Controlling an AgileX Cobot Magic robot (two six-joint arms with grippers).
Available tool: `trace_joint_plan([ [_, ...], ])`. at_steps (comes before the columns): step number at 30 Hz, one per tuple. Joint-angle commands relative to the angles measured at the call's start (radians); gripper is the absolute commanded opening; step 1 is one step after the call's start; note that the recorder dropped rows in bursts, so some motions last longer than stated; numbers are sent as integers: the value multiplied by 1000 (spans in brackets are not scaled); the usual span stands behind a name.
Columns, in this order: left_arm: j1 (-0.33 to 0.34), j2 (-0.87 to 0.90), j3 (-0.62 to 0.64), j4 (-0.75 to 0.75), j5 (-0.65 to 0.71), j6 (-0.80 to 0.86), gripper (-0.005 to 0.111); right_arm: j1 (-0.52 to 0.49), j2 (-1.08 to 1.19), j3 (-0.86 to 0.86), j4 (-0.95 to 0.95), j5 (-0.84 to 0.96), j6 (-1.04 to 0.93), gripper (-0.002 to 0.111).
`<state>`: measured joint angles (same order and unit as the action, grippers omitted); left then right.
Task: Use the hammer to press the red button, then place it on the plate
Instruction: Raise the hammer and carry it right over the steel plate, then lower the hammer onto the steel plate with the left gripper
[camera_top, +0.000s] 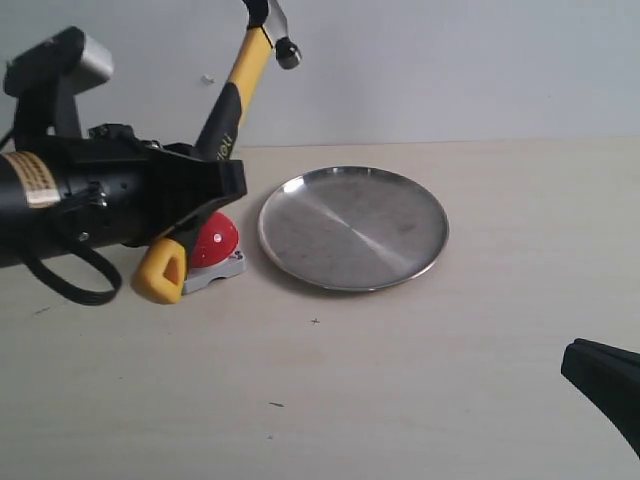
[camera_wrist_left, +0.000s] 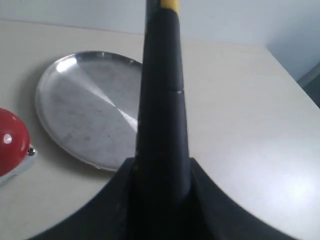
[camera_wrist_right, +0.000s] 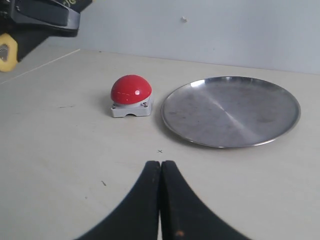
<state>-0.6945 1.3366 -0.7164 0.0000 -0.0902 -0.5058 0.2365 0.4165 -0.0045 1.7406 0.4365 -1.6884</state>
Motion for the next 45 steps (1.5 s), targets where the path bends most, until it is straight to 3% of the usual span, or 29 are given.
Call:
trace_joint_plan([
  [1,-4,115,-8,202,-253,-257,0,-4,-4,5,4,3,-3,0],
  [3,0,181,-8,374,-400,-445,0,-4,-4,5,4,3,-3,0],
  [6,26,280,-34,484,-610,-608,0,-4,-4,5,4,3,-3,0],
  [12,38,467,-149,534,-773,-737,0,-4,-4,5,4,3,-3,0],
  [18,38,617,-273,449,-771,-790,0,-4,-4,5,4,3,-3,0],
  [23,38,685,-357,377,-671,-791,0,-4,-4,5,4,3,-3,0],
  [32,35,815,-510,378,-629,-860,0,-4,-4,5,4,3,-3,0],
  [37,35,849,-558,380,-522,-855,0,-4,-4,5,4,3,-3,0],
  [45,47,903,-582,367,-517,-856,0,-4,-4,5,4,3,-3,0],
])
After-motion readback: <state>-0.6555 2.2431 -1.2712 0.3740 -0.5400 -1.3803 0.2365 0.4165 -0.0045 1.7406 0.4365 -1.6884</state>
